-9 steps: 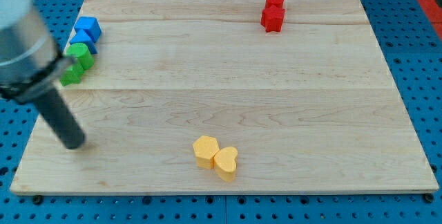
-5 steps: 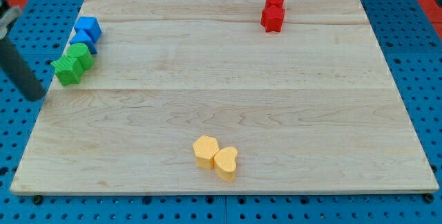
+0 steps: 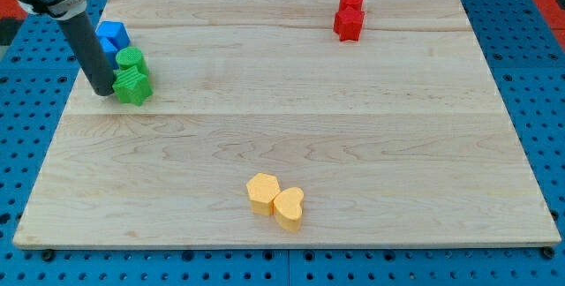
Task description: Move green star towards center right
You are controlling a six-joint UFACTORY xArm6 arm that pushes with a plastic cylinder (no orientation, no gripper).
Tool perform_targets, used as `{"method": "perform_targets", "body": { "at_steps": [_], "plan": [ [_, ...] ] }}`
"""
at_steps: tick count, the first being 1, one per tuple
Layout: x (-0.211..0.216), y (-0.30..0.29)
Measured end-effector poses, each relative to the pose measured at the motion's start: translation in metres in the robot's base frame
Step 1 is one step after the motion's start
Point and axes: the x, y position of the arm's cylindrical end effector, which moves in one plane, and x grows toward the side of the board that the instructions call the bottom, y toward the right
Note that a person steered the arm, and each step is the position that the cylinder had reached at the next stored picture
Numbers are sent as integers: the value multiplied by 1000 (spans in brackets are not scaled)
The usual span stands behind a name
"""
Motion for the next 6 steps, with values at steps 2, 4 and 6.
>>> {"method": "perform_targets", "body": {
  "at_steps": [2,4,6],
  "plan": [
    [-6,61],
    [-13,147],
    [-13,147]
  ]
}}
